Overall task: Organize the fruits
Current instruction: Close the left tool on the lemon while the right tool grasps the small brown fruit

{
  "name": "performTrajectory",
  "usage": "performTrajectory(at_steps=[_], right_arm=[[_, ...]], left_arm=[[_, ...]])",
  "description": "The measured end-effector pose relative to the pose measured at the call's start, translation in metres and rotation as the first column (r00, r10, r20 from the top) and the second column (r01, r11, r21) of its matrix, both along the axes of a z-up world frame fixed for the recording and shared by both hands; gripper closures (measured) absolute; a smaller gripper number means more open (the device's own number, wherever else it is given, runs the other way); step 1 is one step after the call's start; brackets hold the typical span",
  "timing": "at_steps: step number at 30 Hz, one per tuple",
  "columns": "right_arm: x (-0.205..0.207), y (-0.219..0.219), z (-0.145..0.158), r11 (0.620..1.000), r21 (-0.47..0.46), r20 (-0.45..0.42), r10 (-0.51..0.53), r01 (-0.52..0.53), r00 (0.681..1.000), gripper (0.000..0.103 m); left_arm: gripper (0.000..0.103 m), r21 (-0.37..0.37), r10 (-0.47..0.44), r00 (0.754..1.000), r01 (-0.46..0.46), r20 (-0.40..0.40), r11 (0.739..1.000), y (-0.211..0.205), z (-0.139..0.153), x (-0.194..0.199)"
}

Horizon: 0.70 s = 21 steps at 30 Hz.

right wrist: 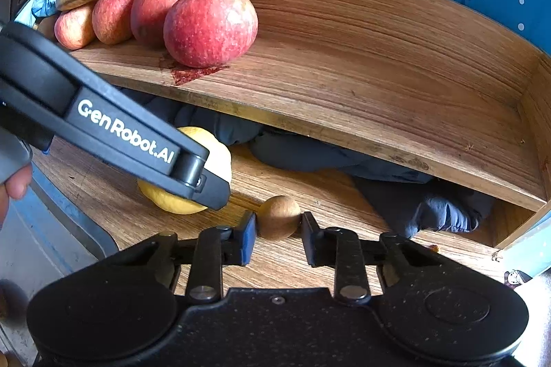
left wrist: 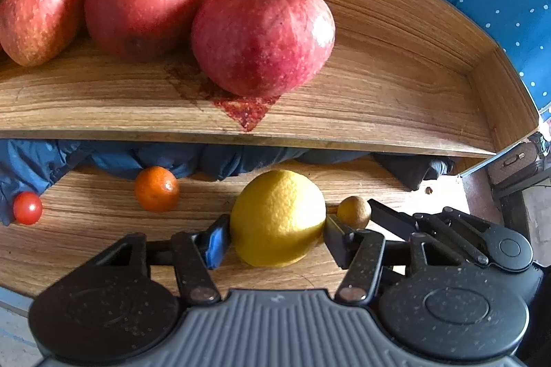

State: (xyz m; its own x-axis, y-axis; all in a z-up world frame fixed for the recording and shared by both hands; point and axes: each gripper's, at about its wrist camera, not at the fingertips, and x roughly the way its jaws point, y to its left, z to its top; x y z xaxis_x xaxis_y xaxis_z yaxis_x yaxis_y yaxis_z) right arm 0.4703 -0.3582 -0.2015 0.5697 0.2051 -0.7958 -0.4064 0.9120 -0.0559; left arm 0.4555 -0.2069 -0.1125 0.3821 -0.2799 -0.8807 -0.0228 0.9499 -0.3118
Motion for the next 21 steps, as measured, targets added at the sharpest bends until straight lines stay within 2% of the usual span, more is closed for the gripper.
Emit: performTrajectory(at_steps=[21], right_arm=[[-0.026, 0.010, 0.010, 0.999, -0.011, 0.003, -0.030, 0.030, 1.000, 0.074]], left_arm=[[0.043, -0.033, -0.025, 0.999, 0.026, 0.029, 0.999, 0.011, 0.007, -0.027]])
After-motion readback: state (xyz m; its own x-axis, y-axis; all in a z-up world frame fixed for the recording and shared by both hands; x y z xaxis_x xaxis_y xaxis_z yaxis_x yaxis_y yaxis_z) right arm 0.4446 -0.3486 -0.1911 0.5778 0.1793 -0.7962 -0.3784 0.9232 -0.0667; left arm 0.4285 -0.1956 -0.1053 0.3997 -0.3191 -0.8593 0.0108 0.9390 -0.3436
